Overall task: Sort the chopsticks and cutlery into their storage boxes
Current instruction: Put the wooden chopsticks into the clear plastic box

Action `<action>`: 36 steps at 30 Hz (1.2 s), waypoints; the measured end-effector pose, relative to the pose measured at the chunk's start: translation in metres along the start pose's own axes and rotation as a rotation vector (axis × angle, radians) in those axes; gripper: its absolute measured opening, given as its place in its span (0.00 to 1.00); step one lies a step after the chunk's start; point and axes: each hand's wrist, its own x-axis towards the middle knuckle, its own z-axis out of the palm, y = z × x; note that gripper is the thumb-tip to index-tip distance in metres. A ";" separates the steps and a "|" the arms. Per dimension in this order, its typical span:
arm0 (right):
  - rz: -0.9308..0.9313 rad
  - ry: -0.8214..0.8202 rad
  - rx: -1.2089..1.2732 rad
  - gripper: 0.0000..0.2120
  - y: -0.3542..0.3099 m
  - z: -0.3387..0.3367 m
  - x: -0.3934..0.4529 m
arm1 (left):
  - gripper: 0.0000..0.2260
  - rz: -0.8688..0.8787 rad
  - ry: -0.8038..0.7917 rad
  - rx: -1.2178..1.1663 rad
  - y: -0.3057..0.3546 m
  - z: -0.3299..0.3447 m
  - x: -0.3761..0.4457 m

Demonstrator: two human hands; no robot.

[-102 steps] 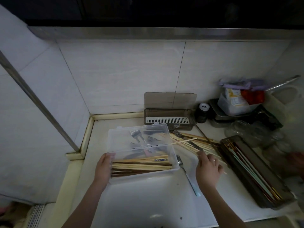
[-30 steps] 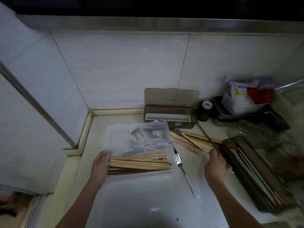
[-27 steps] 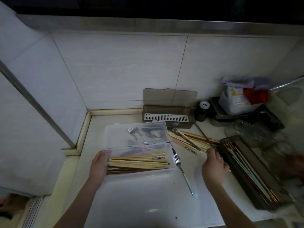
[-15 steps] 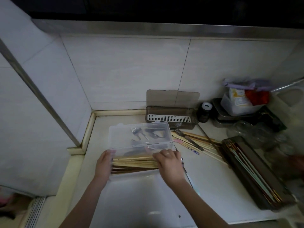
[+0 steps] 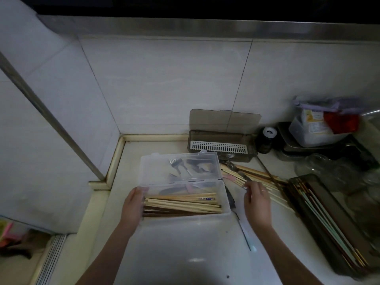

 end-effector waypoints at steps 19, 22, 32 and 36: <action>-0.009 -0.475 -0.590 0.17 0.023 0.025 0.012 | 0.13 0.026 0.004 0.067 0.001 -0.001 -0.001; -0.028 -0.553 -0.592 0.24 0.022 0.017 0.007 | 0.12 0.034 0.002 0.044 0.003 0.001 -0.002; 0.188 -0.242 -0.322 0.13 0.033 -0.016 -0.009 | 0.11 -0.002 -0.009 -0.006 -0.006 -0.001 0.006; 0.075 -0.022 -0.282 0.09 0.022 -0.020 -0.022 | 0.10 -0.011 -0.017 -0.014 -0.005 0.001 0.005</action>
